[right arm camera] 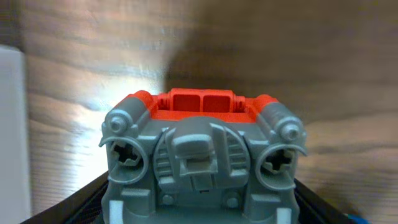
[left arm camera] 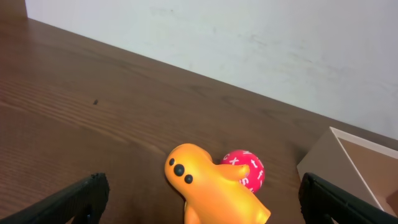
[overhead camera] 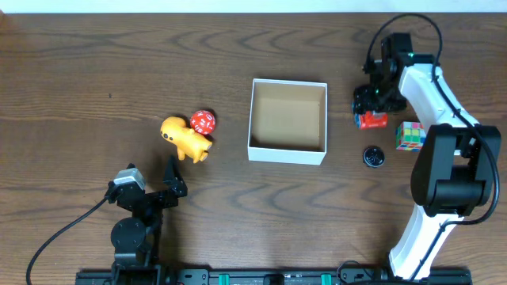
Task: Pack container
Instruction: 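Lower the right gripper and grasp the red-grey toy vehicle, lift it, then carry the held vehicle with the right gripper over the white box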
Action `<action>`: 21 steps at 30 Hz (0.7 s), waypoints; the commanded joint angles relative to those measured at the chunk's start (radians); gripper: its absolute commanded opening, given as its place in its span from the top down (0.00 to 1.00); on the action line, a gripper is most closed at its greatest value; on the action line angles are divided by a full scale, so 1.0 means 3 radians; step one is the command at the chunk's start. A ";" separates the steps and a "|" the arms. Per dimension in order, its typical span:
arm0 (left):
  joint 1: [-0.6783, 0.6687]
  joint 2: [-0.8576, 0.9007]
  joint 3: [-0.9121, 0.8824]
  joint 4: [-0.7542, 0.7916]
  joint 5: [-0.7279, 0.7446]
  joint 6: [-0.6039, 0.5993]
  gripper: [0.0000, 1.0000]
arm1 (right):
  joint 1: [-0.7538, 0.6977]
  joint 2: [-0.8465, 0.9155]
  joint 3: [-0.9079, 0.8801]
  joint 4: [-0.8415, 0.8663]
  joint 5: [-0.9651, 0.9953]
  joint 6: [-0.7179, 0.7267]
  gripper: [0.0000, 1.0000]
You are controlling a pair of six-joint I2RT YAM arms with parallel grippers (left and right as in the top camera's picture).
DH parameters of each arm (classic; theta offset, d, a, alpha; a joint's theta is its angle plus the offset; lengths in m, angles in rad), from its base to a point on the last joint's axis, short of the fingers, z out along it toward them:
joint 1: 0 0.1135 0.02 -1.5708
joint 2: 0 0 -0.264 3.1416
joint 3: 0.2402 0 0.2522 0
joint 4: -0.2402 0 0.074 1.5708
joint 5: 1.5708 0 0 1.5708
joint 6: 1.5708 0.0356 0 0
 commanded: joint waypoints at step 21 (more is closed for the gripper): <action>0.0017 0.0000 -0.0070 -0.0120 -0.0028 0.0053 0.02 | 0.1136 0.0032 0.1898 -0.0144 -0.0228 -0.0264 0.71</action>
